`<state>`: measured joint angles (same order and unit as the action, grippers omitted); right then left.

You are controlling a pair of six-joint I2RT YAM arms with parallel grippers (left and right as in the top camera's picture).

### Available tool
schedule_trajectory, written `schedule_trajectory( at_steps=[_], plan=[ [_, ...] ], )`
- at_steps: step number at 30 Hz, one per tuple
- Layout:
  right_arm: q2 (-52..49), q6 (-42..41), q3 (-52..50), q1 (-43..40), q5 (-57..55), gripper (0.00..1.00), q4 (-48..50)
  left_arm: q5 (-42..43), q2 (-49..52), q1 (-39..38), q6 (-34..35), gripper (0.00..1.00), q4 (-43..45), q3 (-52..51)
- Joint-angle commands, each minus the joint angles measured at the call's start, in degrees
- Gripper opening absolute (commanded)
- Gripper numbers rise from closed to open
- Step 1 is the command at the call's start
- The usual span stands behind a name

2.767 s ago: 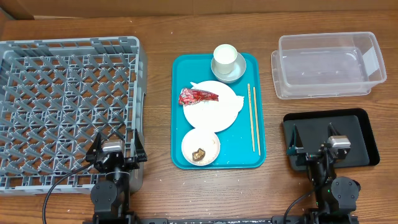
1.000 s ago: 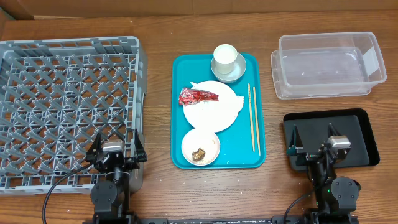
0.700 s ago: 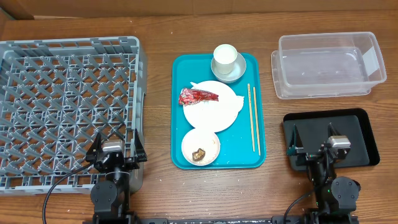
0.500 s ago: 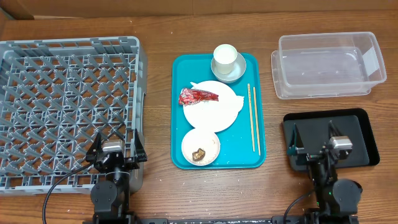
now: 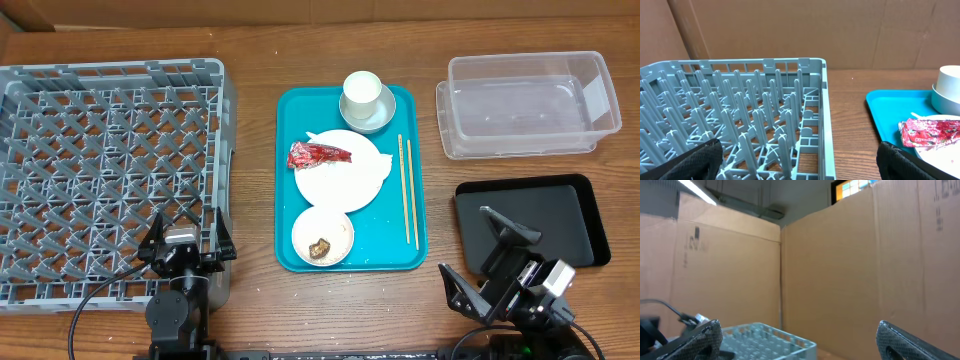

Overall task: Sort waste into correct bins and load items into the dishwasher
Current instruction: 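Reach the right gripper to the red wrapper on the white plate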

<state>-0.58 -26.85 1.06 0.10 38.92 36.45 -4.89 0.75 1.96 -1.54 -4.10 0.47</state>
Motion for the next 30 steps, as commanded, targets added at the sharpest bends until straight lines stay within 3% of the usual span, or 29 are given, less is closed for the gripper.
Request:
schedule_trajectory(
  at_steps=[1,5,10,16,23,27,30],
  plan=[
    [0.4,-11.2,-0.2,0.3,-10.8,1.00,0.7,0.4,-0.4,-0.1,-0.9,1.00,0.0,-0.2],
    [0.0,-13.7,3.8,0.3,-19.5,1.00,1.1,0.5,-0.4,-0.1,-0.9,1.00,0.0,-0.2],
    [-6.6,-11.5,13.6,0.3,-18.0,1.00,-6.6,0.5,-0.4,-0.1,-0.9,1.00,0.0,-0.2],
    [-27.0,3.0,32.5,0.3,-4.4,1.00,-28.2,0.4,-0.4,-0.1,-0.9,1.00,0.0,-0.2],
    [-54.9,8.1,61.9,0.9,8.8,1.00,-55.2,0.5,-0.4,-0.1,-0.9,1.00,0.0,-0.2],
    [-65.7,10.1,71.1,3.5,19.6,1.00,-60.4,0.5,-0.4,-0.1,-0.9,1.00,0.0,-0.2],
    [-71.6,3.7,72.1,4.8,33.1,1.00,-57.7,0.5,-0.4,-0.1,-0.9,1.00,0.0,-0.2]
  ],
)
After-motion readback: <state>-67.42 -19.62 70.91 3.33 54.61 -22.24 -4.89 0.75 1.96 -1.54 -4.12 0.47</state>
